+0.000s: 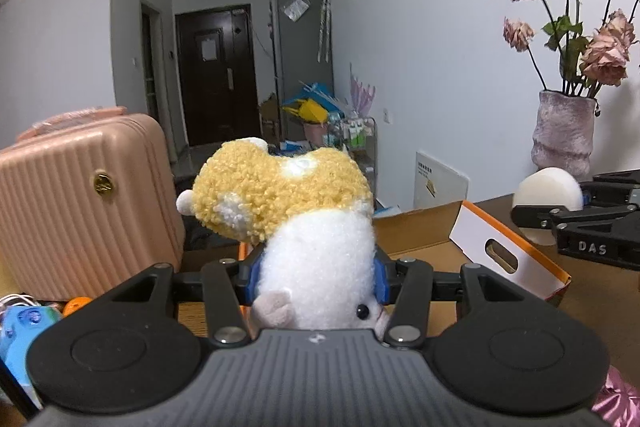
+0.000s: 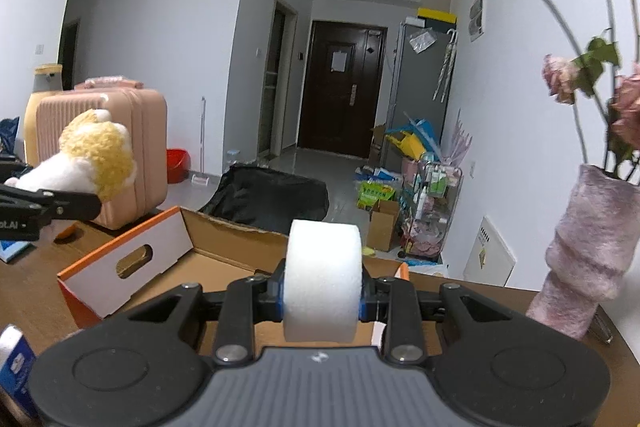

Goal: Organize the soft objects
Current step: 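Carry the sheep and foam cylinder in both grippers over the cardboard box, then open the left gripper to drop the sheep while the right gripper releases the cylinder into the box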

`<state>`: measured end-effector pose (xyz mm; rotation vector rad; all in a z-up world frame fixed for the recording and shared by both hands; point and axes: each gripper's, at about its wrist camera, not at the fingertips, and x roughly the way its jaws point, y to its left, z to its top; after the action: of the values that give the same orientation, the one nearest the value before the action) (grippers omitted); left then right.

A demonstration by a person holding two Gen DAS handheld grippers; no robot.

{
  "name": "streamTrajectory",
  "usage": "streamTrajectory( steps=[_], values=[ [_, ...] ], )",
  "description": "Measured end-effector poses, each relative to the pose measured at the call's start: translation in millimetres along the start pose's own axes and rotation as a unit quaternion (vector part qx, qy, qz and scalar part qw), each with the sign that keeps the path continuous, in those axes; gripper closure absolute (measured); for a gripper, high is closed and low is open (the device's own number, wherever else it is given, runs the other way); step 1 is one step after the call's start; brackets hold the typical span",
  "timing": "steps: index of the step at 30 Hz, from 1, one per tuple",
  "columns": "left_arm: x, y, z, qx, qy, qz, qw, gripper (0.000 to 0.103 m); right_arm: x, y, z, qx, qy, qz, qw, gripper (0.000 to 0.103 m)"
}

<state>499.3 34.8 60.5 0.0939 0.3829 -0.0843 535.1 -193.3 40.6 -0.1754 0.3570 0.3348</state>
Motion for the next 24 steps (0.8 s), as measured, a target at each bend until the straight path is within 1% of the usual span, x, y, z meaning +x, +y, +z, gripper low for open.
streamTrajectory(
  steps=[4, 8, 14, 18, 22, 23, 24],
  values=[
    [21, 4, 0, 0.004, 0.018, 0.002, 0.9998, 0.053, 20, 5, -2, -0.008, 0.028, 0.005, 1.0, 0.074],
    [41, 8, -2, 0.006, 0.032, 0.007, 0.9994, 0.053, 36, 11, -7, -0.009, 0.046, 0.01, 0.999, 0.074],
    [61, 10, -10, 0.007, 0.057, 0.005, 0.9983, 0.053, 55, 18, -19, -0.011, 0.061, 0.011, 0.998, 0.074],
    [70, 7, -18, 0.011, 0.073, 0.005, 0.9973, 0.053, 63, 16, -22, -0.007, 0.069, 0.009, 0.998, 0.074],
    [74, 7, -22, 0.013, 0.08, 0.003, 0.9967, 0.053, 68, 15, -23, -0.005, 0.079, 0.006, 0.997, 0.073],
    [74, 7, -23, 0.013, 0.079, 0.002, 0.9968, 0.051, 69, 15, -23, -0.003, 0.079, 0.004, 0.997, 0.072],
    [74, 7, -22, 0.013, 0.079, 0.002, 0.9968, 0.05, 69, 14, -24, -0.002, 0.08, 0.004, 0.997, 0.064]
  ],
)
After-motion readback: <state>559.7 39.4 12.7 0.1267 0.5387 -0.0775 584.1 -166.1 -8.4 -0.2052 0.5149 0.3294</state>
